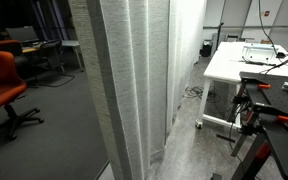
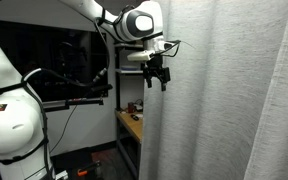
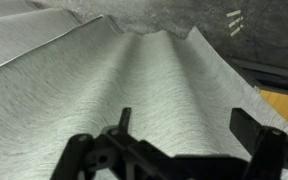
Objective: Slide the curtain to the left
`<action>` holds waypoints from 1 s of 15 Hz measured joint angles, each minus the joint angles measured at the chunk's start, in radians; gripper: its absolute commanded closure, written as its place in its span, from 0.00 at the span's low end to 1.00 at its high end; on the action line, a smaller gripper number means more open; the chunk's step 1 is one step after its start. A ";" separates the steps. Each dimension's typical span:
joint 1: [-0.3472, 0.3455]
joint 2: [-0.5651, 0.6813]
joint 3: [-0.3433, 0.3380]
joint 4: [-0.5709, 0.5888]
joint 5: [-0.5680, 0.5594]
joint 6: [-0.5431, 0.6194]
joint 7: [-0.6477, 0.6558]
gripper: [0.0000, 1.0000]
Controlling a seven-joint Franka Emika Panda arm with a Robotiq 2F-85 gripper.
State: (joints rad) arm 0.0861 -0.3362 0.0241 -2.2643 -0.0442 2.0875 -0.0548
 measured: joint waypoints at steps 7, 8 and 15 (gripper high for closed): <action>0.000 -0.051 0.000 -0.086 0.022 0.036 0.082 0.00; 0.000 -0.057 0.000 -0.095 0.022 0.036 0.089 0.00; 0.000 -0.082 0.001 -0.138 0.022 0.036 0.100 0.00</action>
State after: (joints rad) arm 0.0859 -0.4180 0.0246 -2.4021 -0.0218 2.1236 0.0448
